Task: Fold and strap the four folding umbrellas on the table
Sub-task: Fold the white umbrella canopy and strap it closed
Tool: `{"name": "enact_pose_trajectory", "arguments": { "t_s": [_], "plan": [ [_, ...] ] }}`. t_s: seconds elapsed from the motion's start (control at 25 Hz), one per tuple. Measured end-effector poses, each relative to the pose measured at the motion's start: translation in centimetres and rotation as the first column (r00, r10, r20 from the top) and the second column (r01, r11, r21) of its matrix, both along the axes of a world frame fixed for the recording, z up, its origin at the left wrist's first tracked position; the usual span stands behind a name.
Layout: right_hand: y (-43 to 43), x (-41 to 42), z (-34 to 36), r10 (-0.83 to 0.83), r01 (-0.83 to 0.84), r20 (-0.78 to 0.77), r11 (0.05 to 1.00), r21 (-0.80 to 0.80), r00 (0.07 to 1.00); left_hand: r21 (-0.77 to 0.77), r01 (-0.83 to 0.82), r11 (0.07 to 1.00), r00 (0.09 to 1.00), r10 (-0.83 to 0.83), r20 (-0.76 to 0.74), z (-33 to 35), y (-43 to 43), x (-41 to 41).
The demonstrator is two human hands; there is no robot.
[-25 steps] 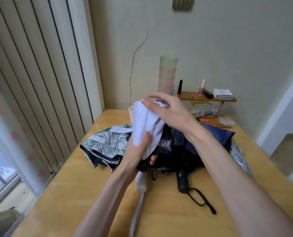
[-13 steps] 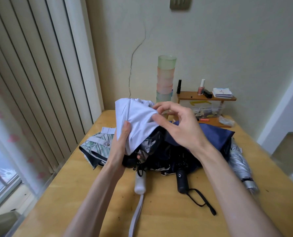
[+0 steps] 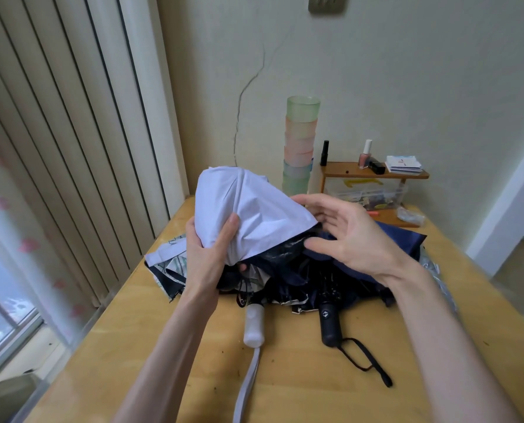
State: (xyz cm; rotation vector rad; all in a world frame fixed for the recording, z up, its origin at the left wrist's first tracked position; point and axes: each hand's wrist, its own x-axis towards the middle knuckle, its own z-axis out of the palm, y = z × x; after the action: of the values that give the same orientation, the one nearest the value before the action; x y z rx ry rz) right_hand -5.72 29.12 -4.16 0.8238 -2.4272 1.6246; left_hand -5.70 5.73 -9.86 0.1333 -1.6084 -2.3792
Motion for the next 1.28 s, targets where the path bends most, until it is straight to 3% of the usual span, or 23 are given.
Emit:
{"name": "enact_pose_trajectory", "arguments": {
  "t_s": [0.12, 0.28, 0.36, 0.4, 0.48, 0.6, 0.64, 0.68, 0.76, 0.84, 0.92, 0.96, 1.08, 1.16, 1.2, 1.28],
  "plan": [
    [-0.7, -0.9, -0.9, -0.275, 0.287, -0.259, 0.958, 0.010, 0.926, 0.002, 0.015, 1.000, 1.000, -0.015, 0.018, 0.0, 0.7, 0.1],
    [-2.1, -0.4, -3.3, -0.656, 0.660, -0.519, 0.720, -0.215, 0.547, -0.097, -0.070, 0.993, 0.997, 0.068, -0.021, -0.7, 1.0, -0.4],
    [-2.4, 0.1, -4.0, -0.761, 0.763, -0.528, 0.578, -0.288, 0.376, -0.130, -0.086, 0.988, 0.995, 0.080, -0.055, -0.7, 1.4, -0.2],
    [-2.4, 0.3, -4.3, -0.795, 0.794, -0.504, 0.529, -0.301, 0.338, -0.127, -0.089, 0.988, 0.994, 0.081, -0.069, -0.8, 1.6, -0.1],
    [-2.1, 0.4, -4.6, -0.802, 0.802, -0.466, 0.533, -0.272, 0.375, -0.106, -0.111, 0.988, 0.991, 0.102, -0.087, -0.7, 1.9, 0.0],
    [-0.8, 0.3, -4.1, -0.625, 0.578, -0.254, 0.780, -0.239, 0.738, -0.062, -0.151, 0.987, 0.987, 0.147, -0.059, -0.7, 1.2, -0.1],
    [-0.5, 0.2, -4.0, -0.538, 0.486, -0.171, 0.831, -0.272, 0.825, -0.054, -0.148, 0.988, 0.988, 0.145, -0.046, -0.7, 0.9, -0.3],
    [-0.4, 0.2, -4.1, -0.498, 0.445, -0.139, 0.846, -0.294, 0.856, -0.056, -0.146, 0.988, 0.989, 0.144, -0.039, -0.8, 0.6, -0.5],
    [-0.5, 0.3, -4.7, -0.583, 0.513, -0.204, 0.801, -0.309, 0.787, -0.059, -0.118, 0.991, 0.992, 0.116, -0.046, -0.9, 0.5, -0.6],
    [-0.9, 0.7, -5.3, -0.734, 0.653, -0.315, 0.679, -0.334, 0.602, -0.060, -0.097, 0.993, 0.994, 0.093, -0.059, -0.9, 0.9, -0.5],
    [-0.9, 0.7, -5.4, -0.794, 0.708, -0.313, 0.607, -0.361, 0.522, -0.034, -0.075, 0.997, 0.996, 0.074, -0.052, -1.1, 1.4, -0.5],
    [-0.8, 0.6, -5.4, -0.775, 0.688, -0.277, 0.632, -0.356, 0.568, -0.014, -0.070, 0.997, 0.997, 0.070, -0.046, -1.1, 1.5, -0.4],
    [-0.3, 0.2, -4.8, -0.522, 0.462, -0.142, 0.830, -0.312, 0.841, -0.006, -0.087, 0.996, 0.996, 0.087, -0.033, -1.2, 1.2, -0.5],
    [-0.2, 0.1, -4.9, -0.499, 0.445, -0.133, 0.844, -0.298, 0.856, -0.013, -0.101, 0.995, 0.994, 0.100, -0.040, -1.3, 0.6, -0.7],
    [-0.2, 0.0, -5.1, -0.579, 0.514, -0.166, 0.799, -0.312, 0.798, -0.019, -0.098, 0.995, 0.994, 0.097, -0.046, -1.3, 0.4, -0.9],
    [-0.5, 0.0, -5.6, -0.763, 0.677, -0.311, 0.646, -0.352, 0.566, -0.024, -0.082, 0.996, 0.995, 0.081, -0.063, -1.5, 0.4, -0.9]
  ]
}}
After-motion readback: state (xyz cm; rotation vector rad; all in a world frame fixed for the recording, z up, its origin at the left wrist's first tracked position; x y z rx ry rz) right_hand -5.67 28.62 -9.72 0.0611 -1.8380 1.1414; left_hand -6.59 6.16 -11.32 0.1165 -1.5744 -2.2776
